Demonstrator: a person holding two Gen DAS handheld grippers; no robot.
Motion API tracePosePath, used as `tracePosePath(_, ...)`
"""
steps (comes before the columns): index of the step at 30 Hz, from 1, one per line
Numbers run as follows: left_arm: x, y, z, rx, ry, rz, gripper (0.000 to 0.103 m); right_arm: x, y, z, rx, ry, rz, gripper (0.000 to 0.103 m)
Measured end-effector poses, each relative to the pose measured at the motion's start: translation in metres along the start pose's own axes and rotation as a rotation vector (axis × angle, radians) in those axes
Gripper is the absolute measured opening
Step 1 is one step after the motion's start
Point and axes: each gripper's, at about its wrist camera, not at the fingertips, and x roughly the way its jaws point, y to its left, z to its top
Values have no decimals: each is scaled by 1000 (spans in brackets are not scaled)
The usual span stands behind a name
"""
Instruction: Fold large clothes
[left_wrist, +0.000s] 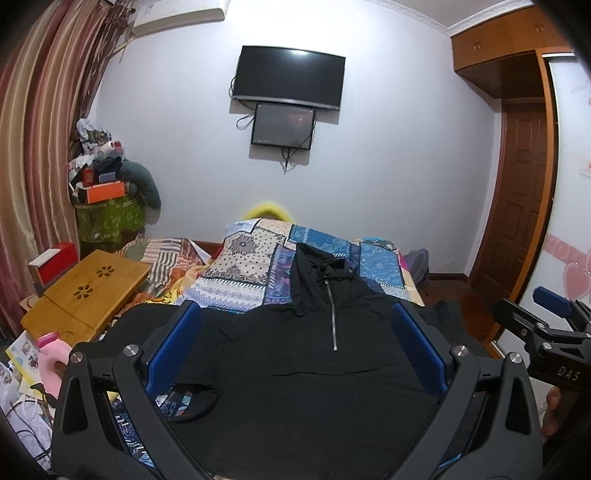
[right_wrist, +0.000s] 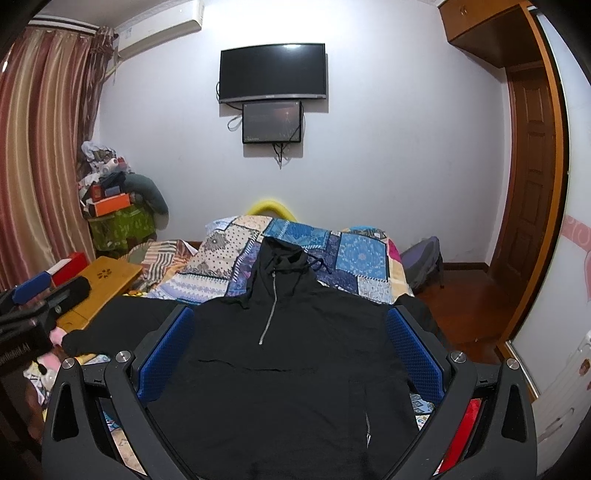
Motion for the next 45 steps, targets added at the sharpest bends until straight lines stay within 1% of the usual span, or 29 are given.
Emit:
tracePosePath(3,14,14,1,-3,1,44,103,12,-2,-2,2,28,-8,103)
tracePosePath(4,21,21,2,-2,5,68,103,19,-2,-2,1,42,-13,103)
tracePosePath(7,39,39,1,-15,21,124,103,31,-2,-7,1,75,-24,103)
tracePosePath(9,53,55,-2,-26,41,146,103,40,-4,-9,3,102,-29,103)
tracePosePath(10,60,65,-4,-35,57,164,103,46,-4,-10,4,118,-32,103)
tracePosePath(13,85,99,-14,-64,107,258,103,64,-6,-14,1,167,-36,103)
tracePosePath(14,91,107,-18,-70,127,279,103,69,-7,-16,1,182,-37,103)
tracePosePath(16,108,134,-28,-101,183,327,103,80,-8,-19,2,215,-42,103)
tracePosePath(21,133,195,-57,-201,284,406,103,106,-13,-27,2,293,-55,103)
tracePosePath(23,142,220,-71,-251,336,429,103,113,-13,-31,5,322,-55,103)
tracePosePath(24,144,230,-77,-278,359,429,103,116,-13,-33,6,338,-54,103)
tracePosePath(25,149,244,-86,-331,389,413,102,119,-13,-34,6,348,-53,103)
tracePosePath(27,152,261,-98,-420,426,385,101,125,-13,-36,3,368,-54,103)
tracePosePath(28,154,273,-107,-484,444,363,97,127,-12,-38,-2,379,-58,103)
tracePosePath(29,155,279,-111,-526,459,349,92,131,-11,-37,-4,385,-58,103)
tracePosePath(31,159,293,-124,-623,487,316,88,136,-12,-38,-6,396,-58,103)
tracePosePath(36,166,311,-144,-776,509,259,85,148,-11,-40,-6,422,-53,103)
tracePosePath(38,170,319,-153,-851,509,221,79,150,-11,-42,-11,431,-53,103)
tracePosePath(40,175,328,-159,-911,504,193,75,152,-11,-43,-14,440,-53,103)
tracePosePath(42,181,336,-165,-959,501,189,71,155,-9,-42,-13,446,-52,103)
tracePosePath(45,187,345,-168,-982,489,218,62,154,-10,-40,-13,443,-51,103)
